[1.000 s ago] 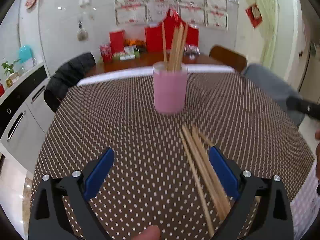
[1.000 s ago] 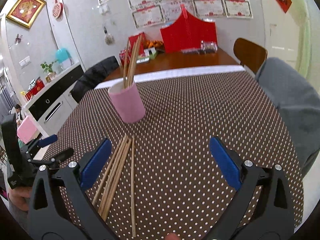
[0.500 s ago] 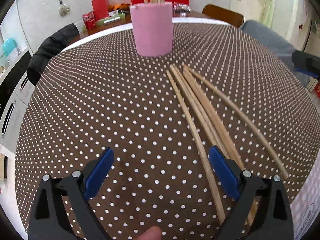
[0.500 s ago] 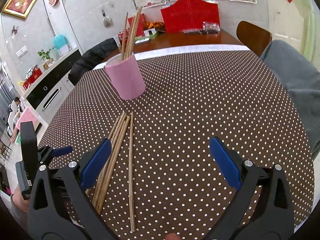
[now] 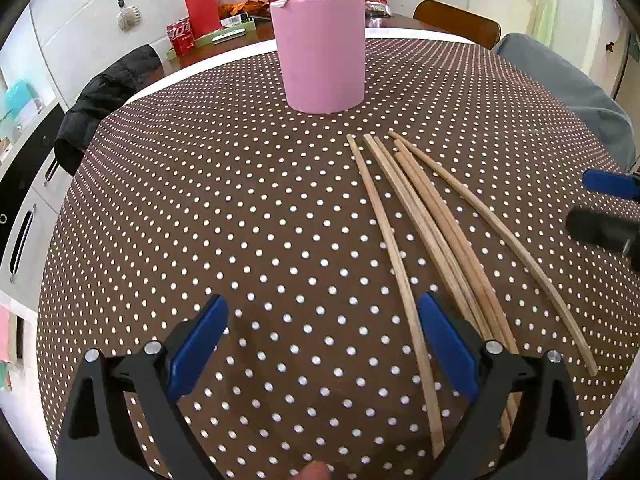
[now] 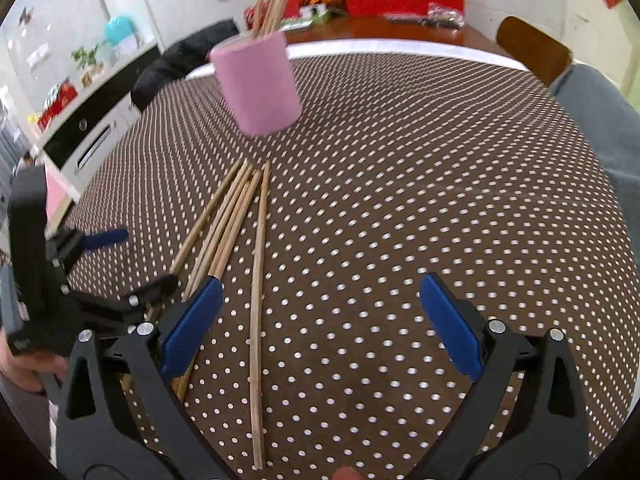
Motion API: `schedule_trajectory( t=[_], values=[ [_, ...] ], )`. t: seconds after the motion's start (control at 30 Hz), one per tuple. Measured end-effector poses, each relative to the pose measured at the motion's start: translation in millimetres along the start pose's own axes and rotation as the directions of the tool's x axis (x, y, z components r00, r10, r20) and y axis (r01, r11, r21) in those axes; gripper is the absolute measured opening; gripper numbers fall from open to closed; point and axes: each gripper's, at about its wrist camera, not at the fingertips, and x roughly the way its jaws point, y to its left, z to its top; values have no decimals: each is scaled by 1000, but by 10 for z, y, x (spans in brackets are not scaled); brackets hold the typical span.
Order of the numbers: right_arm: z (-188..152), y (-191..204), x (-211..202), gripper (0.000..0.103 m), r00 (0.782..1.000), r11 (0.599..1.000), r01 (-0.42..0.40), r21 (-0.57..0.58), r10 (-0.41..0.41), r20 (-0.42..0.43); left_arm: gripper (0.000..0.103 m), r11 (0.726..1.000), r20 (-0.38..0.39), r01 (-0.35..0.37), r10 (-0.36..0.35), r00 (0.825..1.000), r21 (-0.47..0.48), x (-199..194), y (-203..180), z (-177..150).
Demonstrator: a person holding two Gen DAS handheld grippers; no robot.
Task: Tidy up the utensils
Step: 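Move both grippers back over the remaining chopstick pile, then close the right gripper on a chopstick while the left gripper grasps another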
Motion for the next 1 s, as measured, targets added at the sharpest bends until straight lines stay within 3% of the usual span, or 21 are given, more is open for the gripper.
schedule_trajectory(
  t=[0.23, 0.3, 0.53, 0.67, 0.77, 0.93, 1.0],
  values=[
    [25, 180, 195, 96, 998, 998, 5, -64, -9, -54, 94, 1000, 2, 6, -6, 1000, 20, 94, 124, 189],
    [60, 227, 237, 90, 998, 997, 6, -77, -10, -61, 94, 1000, 4, 4, -4, 1000, 26, 133, 151, 286],
    [148, 407, 474, 67, 994, 990, 26, -138, -41, -105, 92, 998, -3, 3, -3, 1000, 55, 310, 98, 571],
    [195, 519, 510, 35, 993, 981, 53, -185, -71, -92, 85, 997, -20, 71, -70, 997, 31, 382, 70, 636],
    [202, 602, 527, 23, 993, 975, 44, -217, -66, -95, 69, 994, -17, 106, -105, 994, 35, 395, 63, 659],
    [167, 562, 488, 8, 993, 977, 38, -209, -60, -101, 21, 987, -15, 136, -136, 991, 80, 412, -1, 694],
    [152, 506, 456, 8, 994, 980, 31, -195, -52, -101, 11, 985, -20, 141, -140, 990, 98, 406, -39, 689]
  ],
)
